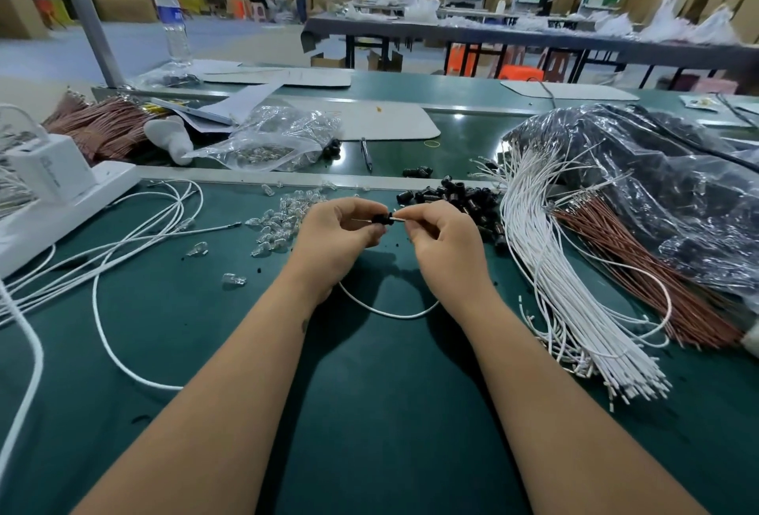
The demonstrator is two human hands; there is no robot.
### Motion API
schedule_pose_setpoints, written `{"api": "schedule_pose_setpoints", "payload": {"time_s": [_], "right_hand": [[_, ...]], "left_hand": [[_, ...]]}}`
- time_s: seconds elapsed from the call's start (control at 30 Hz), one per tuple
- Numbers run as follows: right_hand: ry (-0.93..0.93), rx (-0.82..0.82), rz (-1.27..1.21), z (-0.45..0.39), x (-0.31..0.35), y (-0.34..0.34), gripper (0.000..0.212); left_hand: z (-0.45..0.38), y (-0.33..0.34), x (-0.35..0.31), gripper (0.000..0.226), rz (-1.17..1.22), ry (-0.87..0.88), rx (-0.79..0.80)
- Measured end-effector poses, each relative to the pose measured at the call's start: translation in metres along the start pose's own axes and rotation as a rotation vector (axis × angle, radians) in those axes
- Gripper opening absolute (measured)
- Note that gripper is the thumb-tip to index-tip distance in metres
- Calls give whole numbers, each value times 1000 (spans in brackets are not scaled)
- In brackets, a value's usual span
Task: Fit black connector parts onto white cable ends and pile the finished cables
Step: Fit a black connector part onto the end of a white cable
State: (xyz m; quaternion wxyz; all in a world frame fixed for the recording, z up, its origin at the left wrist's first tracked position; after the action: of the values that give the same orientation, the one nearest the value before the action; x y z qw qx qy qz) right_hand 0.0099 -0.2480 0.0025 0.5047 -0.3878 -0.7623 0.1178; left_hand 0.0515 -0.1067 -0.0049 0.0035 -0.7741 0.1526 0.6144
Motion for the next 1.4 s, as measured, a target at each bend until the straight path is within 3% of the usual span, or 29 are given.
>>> {"api": "schedule_pose_setpoints", "payload": {"time_s": [0.33, 0.7, 0.97, 1.4], "right_hand": [[115, -37, -60, -4, -7, -1, 21], [102, -16, -142, -3, -8, 0, 13], [140, -13, -242, -4, -9, -1, 14], [119, 32, -168, -4, -7, 2, 17]], "left_hand": [[-2, 0, 4, 29, -32, -16, 48], [-5, 0, 3, 26, 57, -16, 12], [-5, -1, 1, 35, 114, 4, 41], [-8, -4, 1, 28, 214, 37, 0]]}}
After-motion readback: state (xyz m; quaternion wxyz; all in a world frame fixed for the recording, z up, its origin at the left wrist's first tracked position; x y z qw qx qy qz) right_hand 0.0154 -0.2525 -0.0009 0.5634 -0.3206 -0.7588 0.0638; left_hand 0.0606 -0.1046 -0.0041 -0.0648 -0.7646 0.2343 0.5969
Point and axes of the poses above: each hand's wrist, its own z-axis away from the middle knuckle, its own y-axis out of the palm, x = y × z, the point moved 3 cm from there along -z, towards the middle knuckle, and after that the axes turned 15 degrees about z, right-handed, at the moved point
